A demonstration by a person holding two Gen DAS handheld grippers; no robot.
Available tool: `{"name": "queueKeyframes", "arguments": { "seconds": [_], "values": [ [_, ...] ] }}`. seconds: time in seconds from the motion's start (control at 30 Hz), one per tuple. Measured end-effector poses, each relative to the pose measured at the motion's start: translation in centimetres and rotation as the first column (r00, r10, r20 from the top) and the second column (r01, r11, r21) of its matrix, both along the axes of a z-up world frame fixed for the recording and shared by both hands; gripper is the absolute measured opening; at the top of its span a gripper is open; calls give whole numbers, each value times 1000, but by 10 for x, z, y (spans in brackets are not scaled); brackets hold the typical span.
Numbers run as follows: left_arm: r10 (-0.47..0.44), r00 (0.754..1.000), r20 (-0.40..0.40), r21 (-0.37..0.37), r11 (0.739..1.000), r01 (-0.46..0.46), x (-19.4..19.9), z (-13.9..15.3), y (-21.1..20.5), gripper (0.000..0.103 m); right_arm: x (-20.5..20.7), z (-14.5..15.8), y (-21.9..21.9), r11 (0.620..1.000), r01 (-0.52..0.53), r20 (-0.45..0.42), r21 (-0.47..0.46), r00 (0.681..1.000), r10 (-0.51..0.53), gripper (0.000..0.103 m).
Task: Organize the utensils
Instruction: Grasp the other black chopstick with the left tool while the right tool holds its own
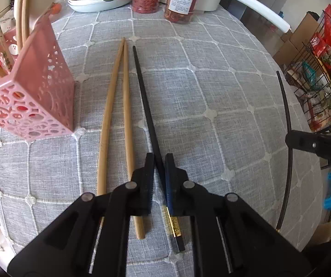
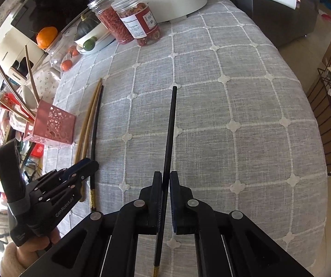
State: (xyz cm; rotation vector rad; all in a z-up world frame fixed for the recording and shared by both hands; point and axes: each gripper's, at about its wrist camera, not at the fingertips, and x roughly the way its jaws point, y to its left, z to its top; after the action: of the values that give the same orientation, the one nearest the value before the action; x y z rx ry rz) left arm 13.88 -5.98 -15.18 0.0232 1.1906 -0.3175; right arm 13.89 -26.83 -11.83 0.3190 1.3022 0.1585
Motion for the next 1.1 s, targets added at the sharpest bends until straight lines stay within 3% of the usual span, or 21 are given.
{"name": "queueKeyframes", "arguments": {
  "seconds": [0.13, 0.23, 0.3, 0.43, 0.63, 0.77, 0.87, 0.93, 1.1],
  "values": [
    [-76, 992, -103, -14, 997, 75, -14, 8, 3, 7, -1, 2, -1, 1000, -1, 3, 6, 1000, 1, 7],
    [-196, 956, -219, -38, 981, 192, -33, 7, 1, 7, -1, 4, 0, 1000, -4, 7, 10, 1000, 4, 7],
    [-236, 940, -245, -21, 971, 238, -43, 7, -1, 7, -1, 4, 0, 1000, -5, 6, 10, 1000, 5, 7],
    [-215, 954, -208, -17, 976, 216, -41, 12, -3, 22, -2, 5, -1, 1000, -4, 2, 13, 1000, 4, 7],
    [-129, 991, -42, 5, 992, 130, -14, 11, -18, 22, -2, 5, -2, 1000, -1, 2, 12, 1000, 1, 7],
    [-100, 995, 1, 25, 995, 100, -6, -2, -28, 22, -2, 4, -3, 1000, 0, -2, 9, 1000, 0, 7],
    [-102, 994, 25, 62, 993, 100, -5, -2, -33, 18, -1, 3, -2, 1000, -5, -1, 5, 1000, 5, 7],
    [-110, 994, 22, 82, 991, 108, -6, -2, -36, 6, -1, 3, 0, 1000, -8, 1, 4, 1000, 8, 7],
    [-110, 993, 53, 61, 992, 107, -15, 19, -23, 6, -4, 13, 3, 1000, -22, 31, 7, 999, 21, 7]
  ]
}}
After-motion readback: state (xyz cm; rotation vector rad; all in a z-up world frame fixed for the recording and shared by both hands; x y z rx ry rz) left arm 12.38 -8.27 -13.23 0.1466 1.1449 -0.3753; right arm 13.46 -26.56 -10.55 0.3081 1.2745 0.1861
